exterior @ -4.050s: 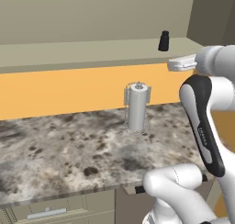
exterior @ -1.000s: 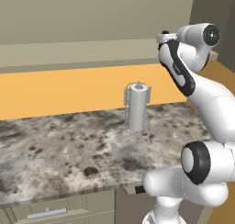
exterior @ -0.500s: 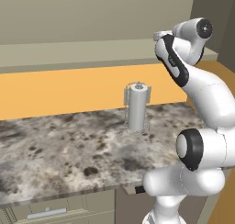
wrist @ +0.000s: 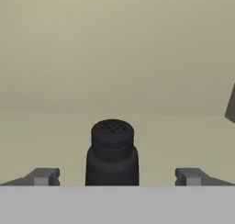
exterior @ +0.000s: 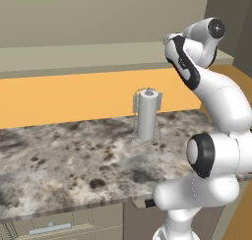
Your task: Collect the turmeric, mayonnaise, and shaker from the cabinet and place them next to the stove.
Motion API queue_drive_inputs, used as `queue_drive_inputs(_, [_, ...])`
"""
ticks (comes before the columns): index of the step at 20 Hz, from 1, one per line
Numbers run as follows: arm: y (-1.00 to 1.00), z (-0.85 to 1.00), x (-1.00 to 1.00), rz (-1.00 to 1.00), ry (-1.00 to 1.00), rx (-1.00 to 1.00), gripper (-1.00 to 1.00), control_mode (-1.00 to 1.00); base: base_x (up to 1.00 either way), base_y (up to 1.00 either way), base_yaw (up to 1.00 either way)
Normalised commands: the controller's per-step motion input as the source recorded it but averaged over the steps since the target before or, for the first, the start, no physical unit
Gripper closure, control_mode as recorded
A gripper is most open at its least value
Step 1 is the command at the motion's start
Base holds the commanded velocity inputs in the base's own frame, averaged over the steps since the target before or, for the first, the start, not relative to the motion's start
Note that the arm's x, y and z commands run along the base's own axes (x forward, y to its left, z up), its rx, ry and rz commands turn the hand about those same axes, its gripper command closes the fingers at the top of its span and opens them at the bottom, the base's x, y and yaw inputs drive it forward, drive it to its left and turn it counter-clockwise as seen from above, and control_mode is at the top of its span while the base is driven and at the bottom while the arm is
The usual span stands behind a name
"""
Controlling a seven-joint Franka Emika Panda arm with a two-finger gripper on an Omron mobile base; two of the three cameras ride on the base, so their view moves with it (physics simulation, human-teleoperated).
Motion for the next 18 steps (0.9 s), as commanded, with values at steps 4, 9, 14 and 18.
queue_drive_inputs(4, [0.0, -0.11, 0.15, 0.0, 0.03, 0.0, -1.0, -1.0, 0.0, 0.0, 0.0])
queue_drive_inputs(9, [0.0, -0.11, 0.17, 0.0, 0.03, 0.0, -1.0, -1.0, 0.0, 0.0, 0.0])
queue_drive_inputs(14, [0.0, -0.05, 0.09, 0.0, 0.0, 0.0, 1.0, -1.0, 0.0, 0.0, 0.0])
queue_drive_inputs(18, [0.0, -0.01, 0.0, 0.0, 0.0, 0.0, 1.0, -1.0, 0.0, 0.0, 0.0])
